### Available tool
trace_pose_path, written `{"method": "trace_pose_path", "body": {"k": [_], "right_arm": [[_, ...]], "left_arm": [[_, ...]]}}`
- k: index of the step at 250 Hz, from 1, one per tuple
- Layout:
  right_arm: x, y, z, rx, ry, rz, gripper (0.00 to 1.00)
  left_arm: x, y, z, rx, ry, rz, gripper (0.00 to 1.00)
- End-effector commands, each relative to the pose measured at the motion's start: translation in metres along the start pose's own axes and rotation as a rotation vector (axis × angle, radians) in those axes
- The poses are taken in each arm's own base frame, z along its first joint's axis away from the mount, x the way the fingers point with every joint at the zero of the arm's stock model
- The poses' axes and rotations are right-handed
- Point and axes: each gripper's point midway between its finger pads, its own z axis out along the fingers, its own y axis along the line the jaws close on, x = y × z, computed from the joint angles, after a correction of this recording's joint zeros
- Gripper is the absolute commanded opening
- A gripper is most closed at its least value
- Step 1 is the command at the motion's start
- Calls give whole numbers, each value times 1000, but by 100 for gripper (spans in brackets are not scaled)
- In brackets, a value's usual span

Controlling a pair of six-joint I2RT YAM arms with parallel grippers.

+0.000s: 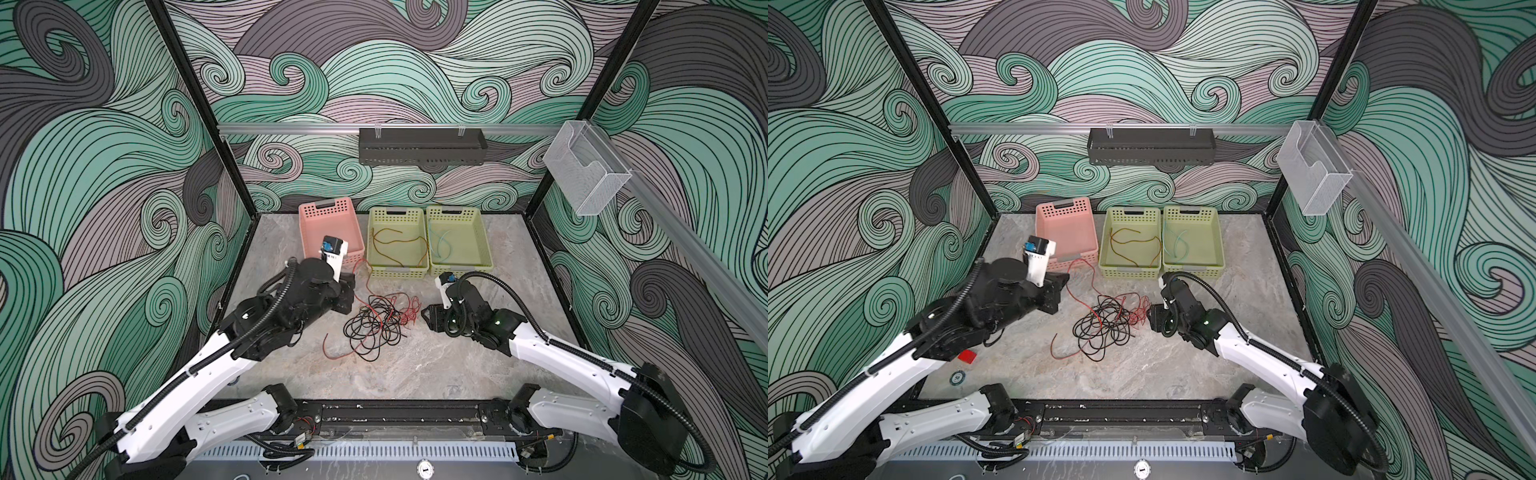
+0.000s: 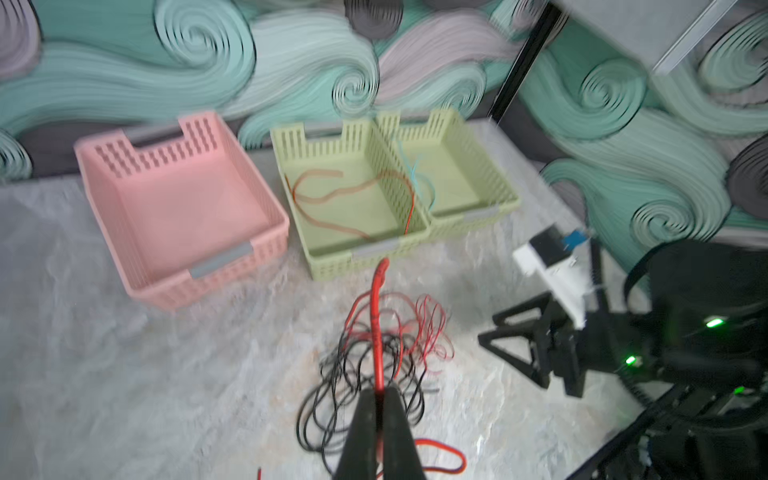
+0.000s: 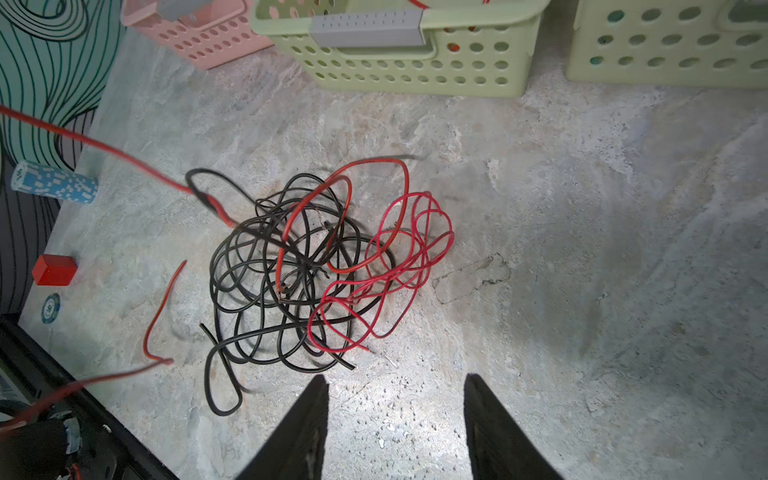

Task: Untangle the cables
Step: 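Lift the red cable with the left gripper up toward the back rack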

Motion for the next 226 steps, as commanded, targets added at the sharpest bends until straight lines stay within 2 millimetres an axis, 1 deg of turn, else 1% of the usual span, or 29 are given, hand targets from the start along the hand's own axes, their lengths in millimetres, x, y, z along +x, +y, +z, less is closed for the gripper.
{"method": "trace_pose_path", "body": {"k": [1, 30, 53, 68, 82, 98, 120, 162, 171, 173, 177, 196, 201, 208, 226], "right_arm": [[-22, 11, -16, -24, -78, -26, 54], [-32, 18, -29, -62, -125, -43, 57], [-39, 25, -41, -92, -168, -68, 58], [-44, 23, -48, -83, -197, -70, 59], [-46, 18, -54, -60, -218, -70, 59], [-46, 12, -58, -33, -233, -69, 59], [-44, 4, -62, -4, -248, -54, 59], [-34, -9, -71, 32, -258, -49, 61], [-33, -12, -74, 40, -265, -46, 62], [-32, -13, -74, 41, -264, -47, 62], [-31, -14, -76, 43, -268, -46, 62], [-30, -18, -81, 53, -288, -44, 63], [-24, -23, -81, 69, -272, -46, 64], [-23, -25, -82, 74, -276, -44, 64], [-20, -29, -85, 83, -285, -42, 65]], "left_arm": [[-68, -3, -38, -5, -165, 102, 0], [-119, -17, -60, 33, -277, 144, 0], [-153, -27, -75, 60, -359, 167, 0], [-170, -34, -78, 74, -403, 176, 0], [-182, -41, -74, 82, -436, 194, 0], [-191, -49, -62, 81, -460, 226, 0], [-199, -53, -36, 38, -455, 251, 0], [-214, -50, 15, -43, -477, 263, 0], [-220, -47, 18, -53, -502, 258, 0], [-218, -48, 29, -56, -490, 264, 0], [-219, -47, 37, -60, -490, 266, 0], [-226, -45, 58, -73, -524, 281, 0], [-227, -45, 64, -76, -533, 291, 0], [-230, -44, 71, -82, -548, 303, 0], [-236, -44, 87, -84, -596, 320, 0]]}}
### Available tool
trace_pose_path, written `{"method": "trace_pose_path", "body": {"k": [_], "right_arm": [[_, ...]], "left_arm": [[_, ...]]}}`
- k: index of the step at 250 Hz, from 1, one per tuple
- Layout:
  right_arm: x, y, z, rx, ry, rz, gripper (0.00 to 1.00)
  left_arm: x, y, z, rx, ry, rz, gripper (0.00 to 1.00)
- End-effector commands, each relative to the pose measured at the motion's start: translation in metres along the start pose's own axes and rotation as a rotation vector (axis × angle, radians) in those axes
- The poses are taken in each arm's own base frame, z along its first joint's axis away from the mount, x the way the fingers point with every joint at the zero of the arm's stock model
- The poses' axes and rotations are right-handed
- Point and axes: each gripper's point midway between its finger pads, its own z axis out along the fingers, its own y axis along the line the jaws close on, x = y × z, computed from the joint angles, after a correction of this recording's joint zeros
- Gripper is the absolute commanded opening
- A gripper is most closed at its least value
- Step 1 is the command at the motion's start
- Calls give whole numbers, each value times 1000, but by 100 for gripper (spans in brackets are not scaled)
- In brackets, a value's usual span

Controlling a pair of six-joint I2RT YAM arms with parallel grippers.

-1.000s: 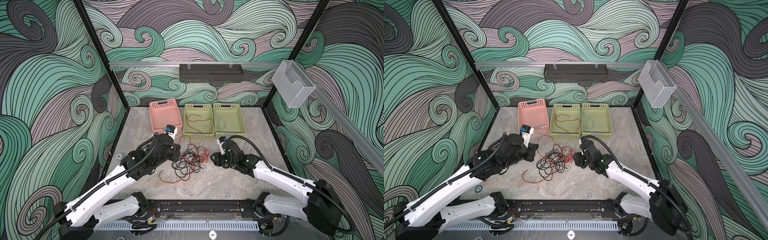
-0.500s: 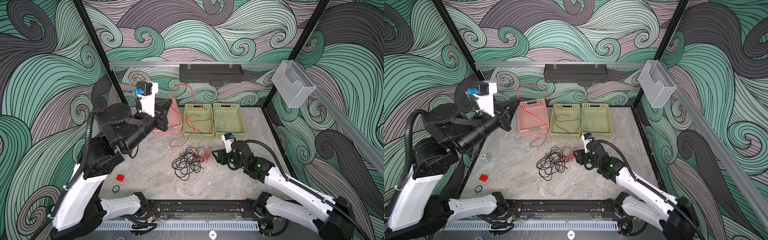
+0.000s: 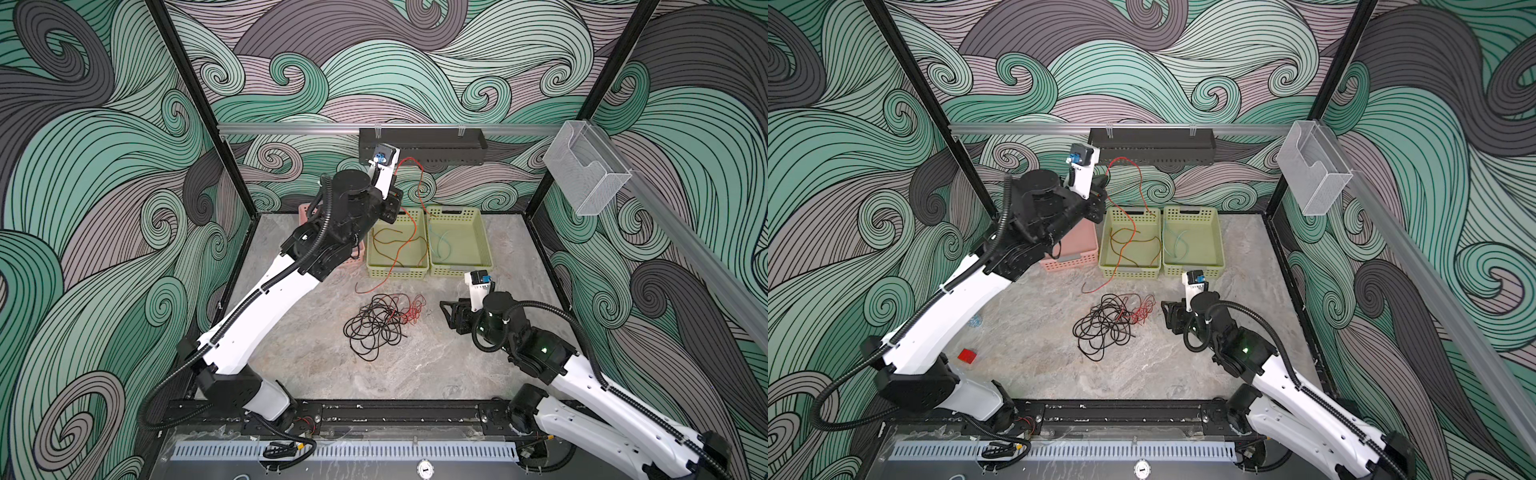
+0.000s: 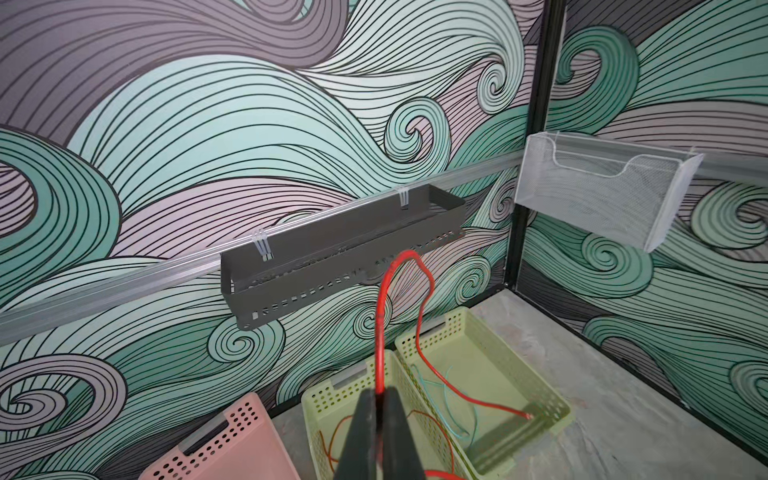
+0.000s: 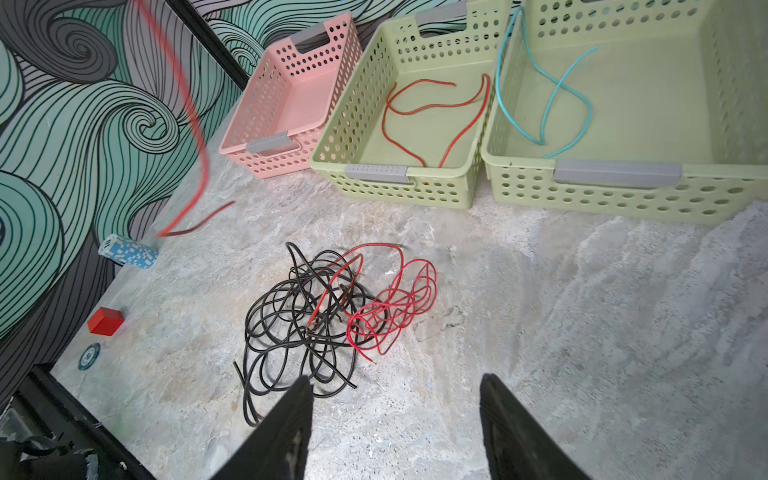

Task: Untangle the cables
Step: 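Lift the red cable with the left gripper up toward the back rack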

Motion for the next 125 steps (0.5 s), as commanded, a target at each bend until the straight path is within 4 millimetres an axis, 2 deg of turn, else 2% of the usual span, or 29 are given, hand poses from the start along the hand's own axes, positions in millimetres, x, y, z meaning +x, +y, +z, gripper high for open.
{"method": "trace_pose_path", "body": {"k": [1, 71, 106, 125], "right_arm": [[10, -17, -5, 66, 8, -14, 65], [21, -26, -7, 83, 16, -9, 66], [24, -29, -7, 89, 23, -13, 66], [26, -31, -6, 94, 24, -13, 66]], "left_arm": [[-41, 13, 12, -39, -202, 20, 0], [-24, 19, 75, -80, -243, 58, 0], [-4, 22, 105, -82, -213, 72, 0], [14, 24, 118, -100, -178, 66, 0]]}}
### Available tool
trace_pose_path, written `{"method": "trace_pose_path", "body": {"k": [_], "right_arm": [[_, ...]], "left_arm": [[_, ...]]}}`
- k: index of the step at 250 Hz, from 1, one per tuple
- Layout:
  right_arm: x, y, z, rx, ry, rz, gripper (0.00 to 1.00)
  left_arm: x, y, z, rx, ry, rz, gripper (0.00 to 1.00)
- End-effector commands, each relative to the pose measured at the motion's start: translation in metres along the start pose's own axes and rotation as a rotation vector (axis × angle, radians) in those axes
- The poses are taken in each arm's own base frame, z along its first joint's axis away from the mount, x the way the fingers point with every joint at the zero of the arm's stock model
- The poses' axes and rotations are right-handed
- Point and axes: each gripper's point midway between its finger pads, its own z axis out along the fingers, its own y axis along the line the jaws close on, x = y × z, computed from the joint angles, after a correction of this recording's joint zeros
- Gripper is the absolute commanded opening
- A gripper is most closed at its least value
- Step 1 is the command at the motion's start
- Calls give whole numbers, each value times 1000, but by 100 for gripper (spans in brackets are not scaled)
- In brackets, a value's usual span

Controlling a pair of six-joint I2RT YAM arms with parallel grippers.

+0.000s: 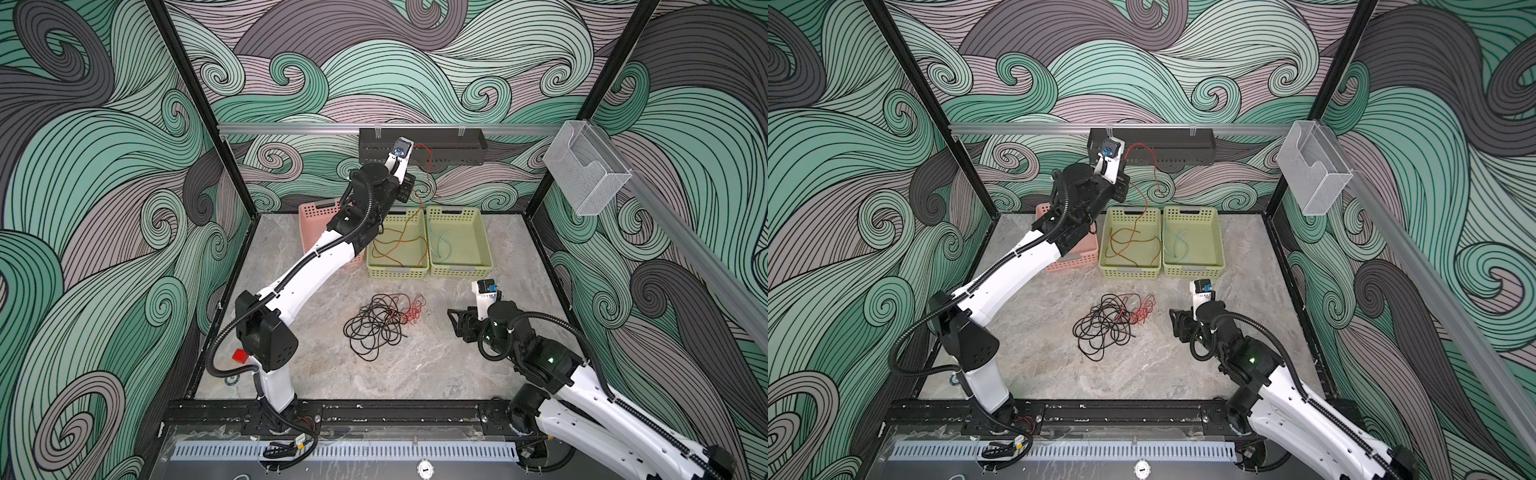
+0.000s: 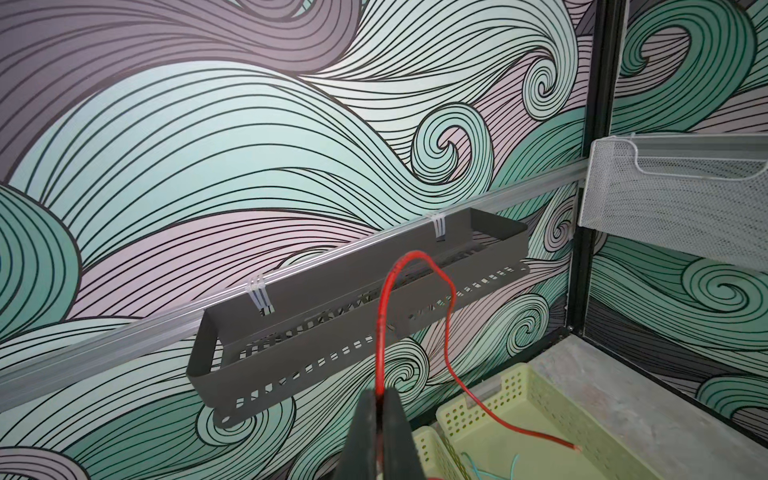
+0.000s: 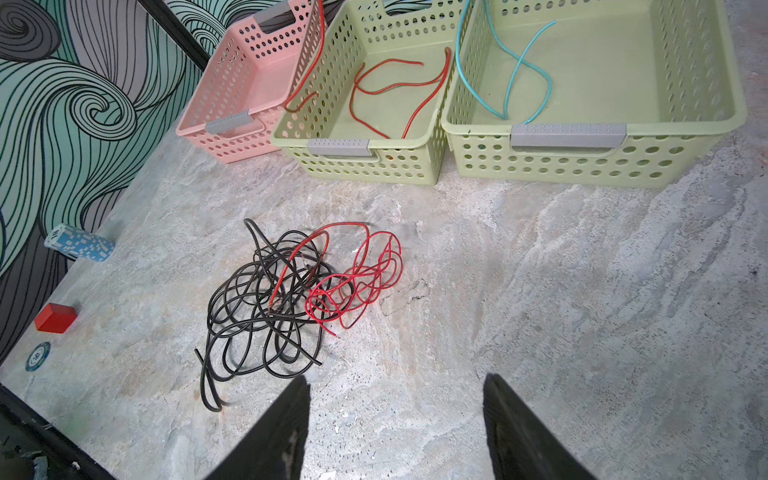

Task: Untangle the cables
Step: 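Lift the red cable with the left gripper up toward the back rack, then lower the red cable into the green basket beside the pink one, open left gripper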

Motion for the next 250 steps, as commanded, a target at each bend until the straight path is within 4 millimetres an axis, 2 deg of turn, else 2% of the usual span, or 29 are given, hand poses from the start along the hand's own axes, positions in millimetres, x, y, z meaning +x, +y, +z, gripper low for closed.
{"method": "trace_pose_path", "body": {"k": [1, 28, 68, 95, 132, 151, 186, 207, 217, 237, 250], "right_arm": [[5, -9, 1, 34, 4, -10, 66], [7, -12, 2, 40, 7, -9, 66], [11, -14, 3, 45, 16, -17, 66], [11, -14, 4, 46, 28, -27, 67], [10, -12, 5, 43, 36, -34, 67], [10, -12, 6, 40, 38, -34, 66], [9, -11, 6, 39, 45, -31, 66], [9, -11, 6, 41, 50, -33, 67], [7, -10, 6, 41, 52, -34, 67], [4, -8, 4, 38, 54, -40, 68], [3, -7, 3, 35, 55, -44, 68]], "left_arm": [[-13, 13, 9, -39, -62, -7, 0], [34, 13, 12, -73, 26, -50, 0], [131, 14, -5, -128, 159, -135, 0], [193, 7, -14, -131, 292, -133, 0], [253, -7, -17, -106, 487, -98, 0], [270, -14, -15, -82, 560, -81, 0], [281, -27, -10, -11, 633, -75, 0], [289, -27, -6, -12, 708, -60, 0], [292, -22, -4, -36, 750, -59, 13], [295, -8, -6, -103, 828, -70, 51], [289, 0, -11, -138, 852, -62, 59]]}}
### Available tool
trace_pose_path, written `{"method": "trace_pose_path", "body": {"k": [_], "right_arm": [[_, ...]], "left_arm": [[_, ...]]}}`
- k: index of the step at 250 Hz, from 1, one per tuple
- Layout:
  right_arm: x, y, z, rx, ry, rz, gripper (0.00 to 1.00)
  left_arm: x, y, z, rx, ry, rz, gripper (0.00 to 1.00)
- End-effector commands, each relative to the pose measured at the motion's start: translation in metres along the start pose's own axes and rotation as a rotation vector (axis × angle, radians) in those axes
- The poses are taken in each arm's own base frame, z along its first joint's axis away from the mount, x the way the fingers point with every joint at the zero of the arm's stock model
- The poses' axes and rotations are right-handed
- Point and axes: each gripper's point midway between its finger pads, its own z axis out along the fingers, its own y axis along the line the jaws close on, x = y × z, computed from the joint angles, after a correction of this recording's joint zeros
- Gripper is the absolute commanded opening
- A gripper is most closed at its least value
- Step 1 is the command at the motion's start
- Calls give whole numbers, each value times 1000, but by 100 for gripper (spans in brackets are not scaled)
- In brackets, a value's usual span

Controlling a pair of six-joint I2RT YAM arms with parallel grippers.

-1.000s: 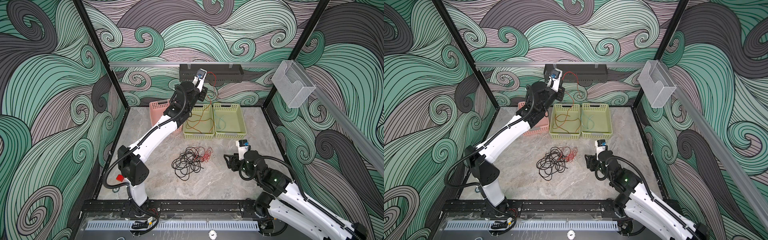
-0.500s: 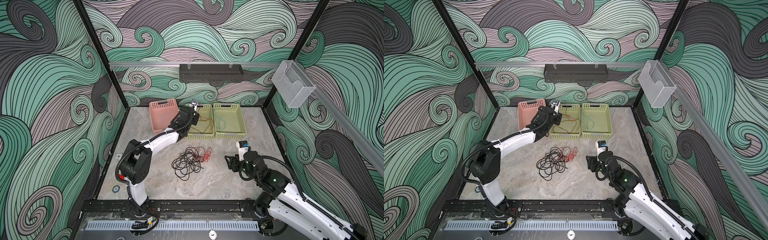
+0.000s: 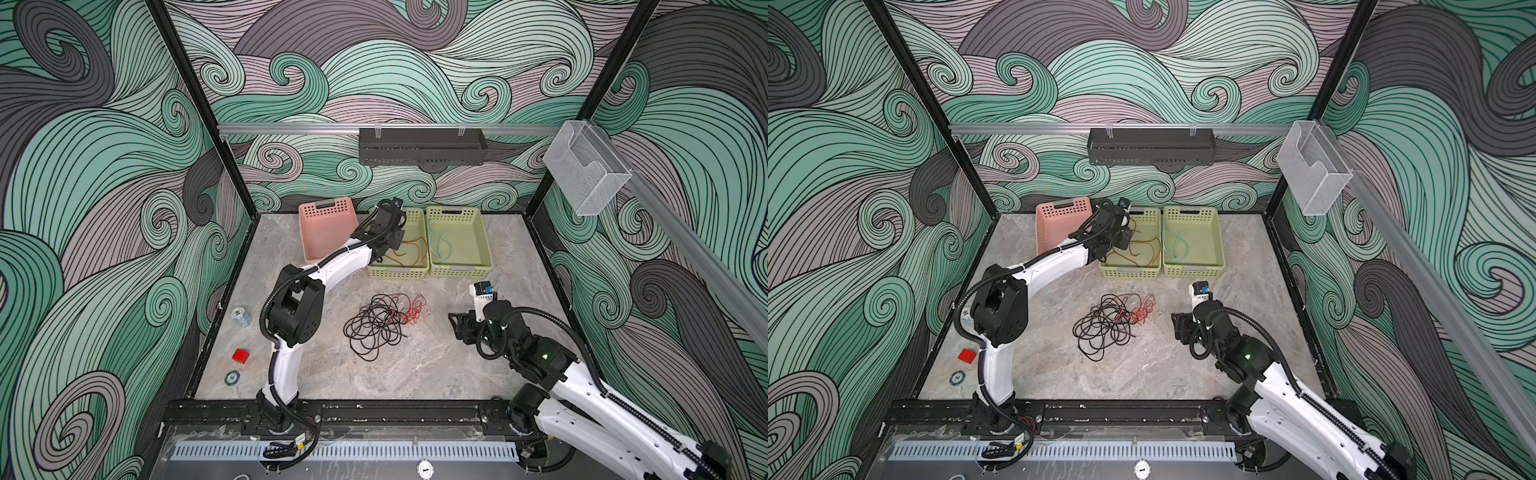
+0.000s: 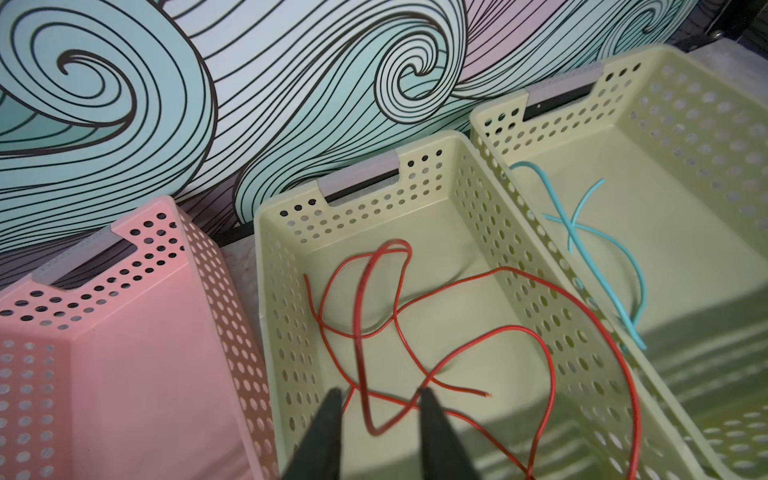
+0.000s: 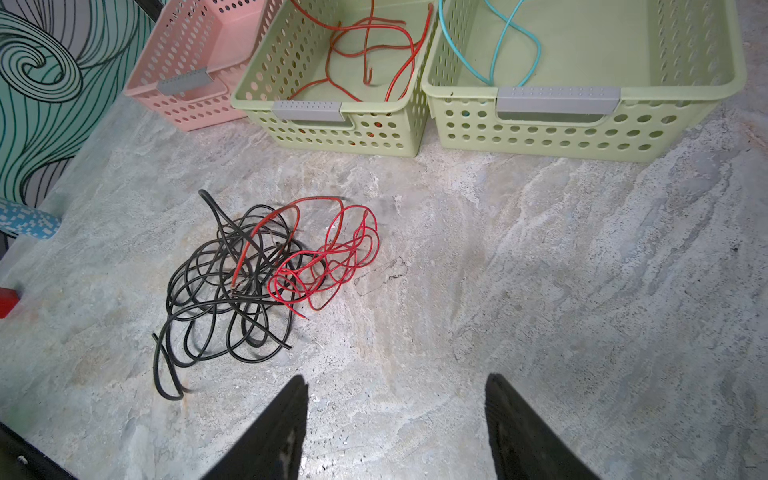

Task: Untangle the cables
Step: 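Lower the red cable into the green basket beside the pink one, open left gripper, then move the left gripper down and grasp a black cable in the tangle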

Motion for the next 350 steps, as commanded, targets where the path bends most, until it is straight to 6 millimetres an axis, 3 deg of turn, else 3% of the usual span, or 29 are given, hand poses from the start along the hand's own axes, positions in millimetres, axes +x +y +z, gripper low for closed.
{"method": "trace_pose_path", "body": {"k": [1, 16, 31, 77, 105, 124, 167, 195, 223, 242, 294, 322, 350], "right_arm": [[-12, 4, -7, -9, -15, -13, 68], [-13, 6, -8, -16, -11, -23, 68], [-14, 8, -6, -20, -1, -32, 68], [-12, 23, 4, -73, 60, -41, 61], [-1, 35, 15, -113, 138, -55, 48], [7, 42, 22, -121, 178, -70, 41], [11, 64, 37, -181, 258, -62, 41], [7, 72, 45, -192, 252, -19, 45], [-6, 69, 54, -149, 199, 16, 48], [-14, 66, 56, -123, 171, 33, 50], [-12, 80, 62, -173, 211, 78, 51], [-6, 79, 64, -168, 215, 102, 51], [-1, 78, 64, -162, 222, 111, 51]], "left_arm": [[19, 29, -12, -98, 160, -18, 59], [14, 38, -25, -132, 156, -19, 67], [11, 51, -39, -169, 150, -26, 87], [14, 64, -98, -139, 157, -74, 88], [46, 62, -134, -69, 162, -143, 86], [81, 56, -156, -10, 177, -222, 83], [174, 27, -187, 151, 244, -415, 78], [209, 6, -204, 250, 234, -505, 76], [216, -27, -218, 397, 164, -491, 76], [220, -36, -222, 404, 162, -437, 77], [236, -58, -204, 419, 253, -382, 74], [244, -69, -194, 415, 303, -361, 64], [249, -80, -191, 436, 332, -349, 43]]}}
